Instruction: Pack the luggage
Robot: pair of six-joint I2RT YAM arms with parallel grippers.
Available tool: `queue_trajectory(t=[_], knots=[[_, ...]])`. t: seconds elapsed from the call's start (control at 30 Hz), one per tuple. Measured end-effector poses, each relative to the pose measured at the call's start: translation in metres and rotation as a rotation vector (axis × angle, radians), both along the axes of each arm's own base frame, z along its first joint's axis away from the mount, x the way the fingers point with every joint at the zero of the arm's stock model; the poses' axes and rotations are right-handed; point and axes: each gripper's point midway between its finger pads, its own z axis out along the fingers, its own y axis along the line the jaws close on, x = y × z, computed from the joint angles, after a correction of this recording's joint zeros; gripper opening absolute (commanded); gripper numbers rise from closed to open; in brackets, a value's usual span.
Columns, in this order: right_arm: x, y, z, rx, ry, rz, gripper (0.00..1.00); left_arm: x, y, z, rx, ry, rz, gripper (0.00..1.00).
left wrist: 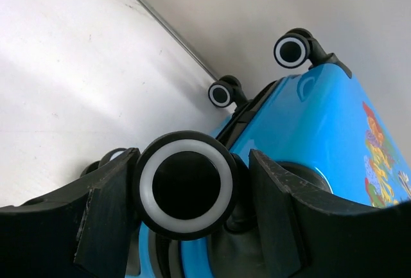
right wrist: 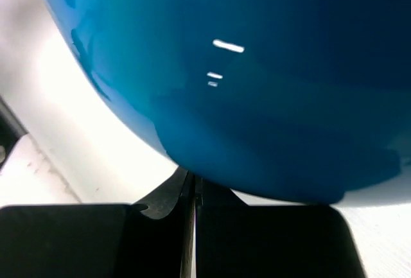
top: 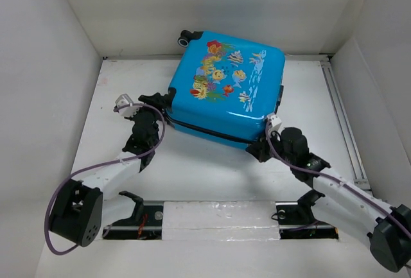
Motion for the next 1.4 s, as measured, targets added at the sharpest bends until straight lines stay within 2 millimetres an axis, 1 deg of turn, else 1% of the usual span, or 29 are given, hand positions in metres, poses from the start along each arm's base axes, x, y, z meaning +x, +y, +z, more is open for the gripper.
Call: queue_trajectory(t=[0.07, 0.17, 0.2, 0.23, 0.27, 0.3, 0.33, 0.4, 0.43, 0.47, 0.5, 0.53, 0.6, 0.67, 0.7, 0.73, 0.77, 0.8, 0.87, 0.9, 0.93, 1.0, 1.07, 1.1, 1.13, 1.23, 1.3, 1.33, 1.4], knots=[[0.001, -0.002, 0.005, 0.009, 0.019, 0.012, 0.00, 0.002, -0.001, 0.001, 0.003, -0.007, -0.005, 0.00], [0.007, -0.003, 0.007, -0.005, 0.046, 0.009, 0.00, 0.002, -0.005, 0.003, 0.011, -0.016, -0.021, 0.00], [0.011, -0.001, 0.008, -0.014, 0.046, 0.006, 0.00, 0.000, -0.011, 0.003, 0.021, -0.014, -0.038, 0.00], [0.016, 0.004, 0.010, -0.020, 0.041, 0.004, 0.00, -0.002, -0.022, 0.001, 0.027, -0.008, -0.075, 0.00], [0.021, 0.012, 0.014, -0.020, 0.026, 0.013, 0.00, -0.008, -0.043, -0.001, 0.024, -0.002, -0.144, 0.00], [0.025, 0.021, 0.015, -0.028, 0.013, 0.019, 0.00, -0.018, -0.072, -0.004, 0.022, 0.008, -0.253, 0.00], [0.026, 0.030, 0.014, -0.036, 0.000, 0.028, 0.00, -0.032, -0.109, -0.008, 0.018, 0.018, -0.393, 0.00], [0.026, 0.050, 0.012, -0.050, -0.032, 0.042, 0.00, -0.063, -0.162, -0.020, 0.023, 0.052, -0.585, 0.00], [0.026, 0.058, 0.011, -0.061, -0.050, 0.044, 0.00, -0.076, -0.180, -0.026, 0.023, 0.069, -0.662, 0.00], [0.025, 0.067, 0.012, -0.071, -0.071, 0.046, 0.00, -0.086, -0.192, -0.031, 0.024, 0.085, -0.716, 0.00], [0.023, 0.075, 0.013, -0.081, -0.092, 0.047, 0.00, -0.092, -0.200, -0.034, 0.023, 0.096, -0.751, 0.00], [0.020, 0.080, 0.013, -0.094, -0.107, 0.049, 0.00, -0.096, -0.204, -0.035, 0.019, 0.100, -0.772, 0.00], [0.014, 0.085, 0.013, -0.106, -0.122, 0.052, 0.00, -0.099, -0.205, -0.033, 0.014, 0.099, -0.785, 0.00], [0.015, 0.080, 0.015, -0.096, -0.125, 0.044, 0.00, -0.099, -0.198, -0.027, 0.016, 0.095, -0.762, 0.00], [0.017, 0.073, 0.015, -0.086, -0.121, 0.032, 0.00, -0.097, -0.191, -0.022, 0.012, 0.086, -0.742, 0.03], [0.017, 0.064, 0.015, -0.070, -0.112, 0.018, 0.00, -0.092, -0.182, -0.016, 0.007, 0.075, -0.713, 0.14], [0.016, 0.054, 0.015, -0.053, -0.105, 0.010, 0.00, -0.084, -0.169, -0.011, 0.001, 0.066, -0.673, 0.29], [0.015, 0.045, 0.016, -0.040, -0.101, 0.000, 0.00, -0.075, -0.152, -0.005, -0.007, 0.057, -0.618, 0.61], [0.014, 0.024, 0.017, -0.023, -0.095, -0.040, 0.00, -0.059, -0.123, 0.001, -0.020, 0.049, -0.522, 0.85], [0.014, 0.015, 0.018, -0.018, -0.090, -0.059, 0.00, -0.053, -0.109, 0.003, -0.030, 0.047, -0.477, 0.94], [0.015, 0.007, 0.018, -0.018, -0.084, -0.076, 0.00, -0.048, -0.097, 0.005, -0.044, 0.046, -0.440, 1.00], [0.014, -0.007, 0.018, -0.016, -0.075, -0.105, 0.00, -0.038, -0.071, 0.007, -0.073, 0.042, -0.367, 1.00], [0.014, -0.016, 0.018, -0.017, -0.068, -0.127, 0.00, -0.027, -0.045, 0.008, -0.115, 0.040, -0.292, 1.00], [0.013, -0.018, 0.018, -0.018, -0.063, -0.129, 0.00, -0.018, -0.023, 0.005, -0.150, 0.047, -0.237, 1.00], [0.013, -0.019, 0.017, -0.018, -0.059, -0.127, 0.00, -0.014, -0.014, 0.003, -0.164, 0.051, -0.211, 1.00], [0.010, -0.016, 0.017, -0.014, -0.052, -0.108, 0.00, 0.005, 0.029, -0.007, -0.260, 0.065, -0.105, 1.00], [0.009, -0.015, 0.017, -0.011, -0.050, -0.100, 0.00, 0.014, 0.044, -0.015, -0.321, 0.068, -0.079, 1.00], [0.009, -0.015, 0.017, -0.010, -0.048, -0.095, 0.00, 0.019, 0.048, -0.020, -0.351, 0.073, -0.079, 1.00], [0.008, -0.014, 0.017, -0.007, -0.047, -0.088, 0.00, 0.029, 0.045, -0.029, -0.402, 0.093, -0.105, 1.00]])
